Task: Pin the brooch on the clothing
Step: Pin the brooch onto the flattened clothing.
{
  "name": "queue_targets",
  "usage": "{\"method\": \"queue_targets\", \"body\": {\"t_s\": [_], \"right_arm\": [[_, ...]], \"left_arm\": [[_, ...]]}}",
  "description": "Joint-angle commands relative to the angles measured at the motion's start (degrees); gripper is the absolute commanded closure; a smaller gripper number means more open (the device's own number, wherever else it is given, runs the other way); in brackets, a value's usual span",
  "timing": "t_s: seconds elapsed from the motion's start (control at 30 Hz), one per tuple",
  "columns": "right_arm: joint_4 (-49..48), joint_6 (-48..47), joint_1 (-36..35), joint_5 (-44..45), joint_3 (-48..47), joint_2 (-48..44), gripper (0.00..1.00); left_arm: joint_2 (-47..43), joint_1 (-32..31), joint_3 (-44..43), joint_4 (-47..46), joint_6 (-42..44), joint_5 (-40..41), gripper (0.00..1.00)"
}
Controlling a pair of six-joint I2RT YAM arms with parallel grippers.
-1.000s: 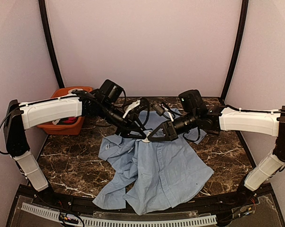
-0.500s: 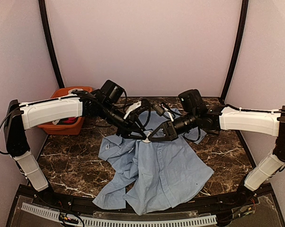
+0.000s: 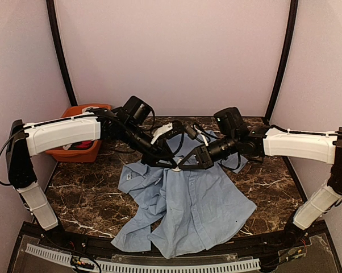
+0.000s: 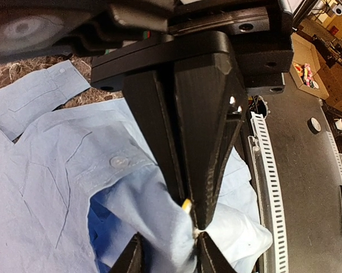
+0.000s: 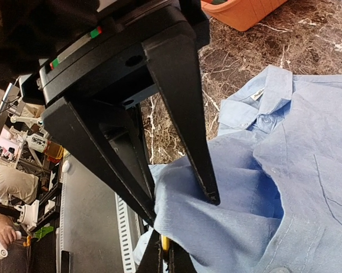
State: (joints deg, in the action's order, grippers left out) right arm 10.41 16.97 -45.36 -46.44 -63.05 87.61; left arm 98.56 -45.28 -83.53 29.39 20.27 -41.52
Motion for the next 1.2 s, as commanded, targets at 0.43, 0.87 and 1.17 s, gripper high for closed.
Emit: {"method": "queue_targets", "body": {"t_s": [0.43, 0.87, 1.17], "right_arm": [[1.2, -2.8, -1.1, 1.3, -3.7, -0.3, 1.00], [1.2, -2.7, -1.0, 1.5, -3.6, 0.0, 1.00], [-2.0, 4.3, -1.0, -1.3, -2.3, -0.2, 1.00]], "left_arm": [[1.5, -0.7, -4.0, 5.8, -1.9, 11.0, 0.72], [-4.2, -1.0, -0.2, 1.3, -3.6, 9.1, 0.64], [-11.5, -1.0, 8.1, -5.4, -4.9, 14.6, 0.54]]}}
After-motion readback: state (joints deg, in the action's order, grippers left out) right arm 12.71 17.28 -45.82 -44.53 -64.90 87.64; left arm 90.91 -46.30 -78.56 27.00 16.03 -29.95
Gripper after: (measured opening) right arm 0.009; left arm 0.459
